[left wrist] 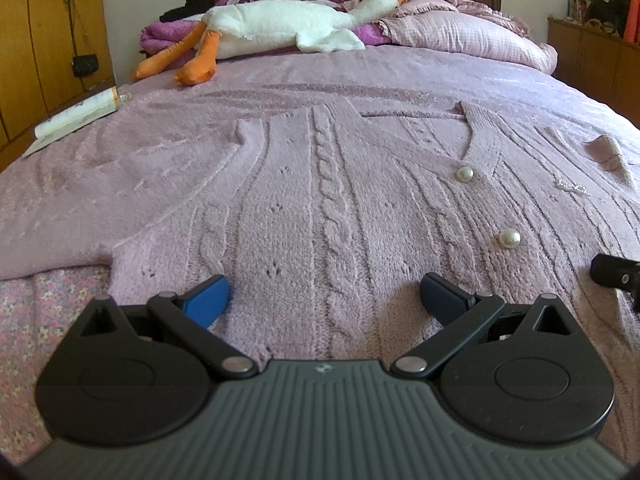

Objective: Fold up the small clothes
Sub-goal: 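Reach the right tool to the cardigan sleeve and close on its cuff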

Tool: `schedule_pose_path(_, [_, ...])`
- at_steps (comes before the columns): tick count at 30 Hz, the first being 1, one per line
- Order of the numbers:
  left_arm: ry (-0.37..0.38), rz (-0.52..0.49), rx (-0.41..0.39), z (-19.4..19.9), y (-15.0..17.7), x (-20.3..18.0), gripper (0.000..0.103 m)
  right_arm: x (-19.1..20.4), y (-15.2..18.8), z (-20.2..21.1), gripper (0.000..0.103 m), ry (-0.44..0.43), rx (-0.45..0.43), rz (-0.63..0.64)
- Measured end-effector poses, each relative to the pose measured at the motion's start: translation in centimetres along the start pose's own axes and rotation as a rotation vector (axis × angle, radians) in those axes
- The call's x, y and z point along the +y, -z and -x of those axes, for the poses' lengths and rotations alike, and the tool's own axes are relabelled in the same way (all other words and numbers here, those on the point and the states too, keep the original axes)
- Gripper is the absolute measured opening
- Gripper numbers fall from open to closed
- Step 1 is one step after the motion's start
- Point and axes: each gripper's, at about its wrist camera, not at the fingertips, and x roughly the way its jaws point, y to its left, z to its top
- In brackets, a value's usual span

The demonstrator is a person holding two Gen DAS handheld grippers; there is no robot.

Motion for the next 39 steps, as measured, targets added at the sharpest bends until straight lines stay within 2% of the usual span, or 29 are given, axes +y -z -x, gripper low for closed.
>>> schedule_pose_path(5, [-0.011, 0.033, 0.012, 0.7, -0.4, 0.2, 0.103, -2.6, -1.4, 1.3, 0.103, -0.116, 0.014, -0.089])
schedule_pose_path(11, [0.024, 0.051, -0.018, 2.3, -1.1, -0.8, 0.103, -7.9, -2.9, 2.6, 0.103, -0.168, -0.047, -0.249])
schedule_pose_path(16, [0.083, 0.032, -0.006, 2.3, -1.8, -2.2, 0.103, -12.8, -3.7, 2.9, 0.103, -0.113, -0.112, -0.36])
schedule_pose_path(20, [0.053, -0.002, 0.034, 0.8, -0.9, -3.5, 0.103, -16.8, -4.1, 2.4, 0.103, -0.045, -0.15, -0.438])
schedule_pose_path(25, [0.022, -0.034, 0.01, 0.4, 0.1, -4.2, 0.103, -21.6, -4.6, 0.5, 0.103, 0.031, -0.177, -0.479])
schedule_pose_path(31, [0.022, -0.031, -0.005, 0.2, 0.4, -4.2, 0.103, -25.7, -5.1, -1.6, 0.103, 0.11, -0.212, -0.52])
schedule_pose_path(35, [0.022, -0.033, -0.013, 0.3, 0.6, -4.4, 0.103, -27.7, -5.4, -3.0, 0.103, 0.189, -0.202, -0.561])
schedule_pose_path(39, [0.022, -0.031, -0.018, 0.4, 0.8, -4.4, 0.103, -29.8, -4.6, -3.2, 0.103, 0.157, -0.232, -0.631])
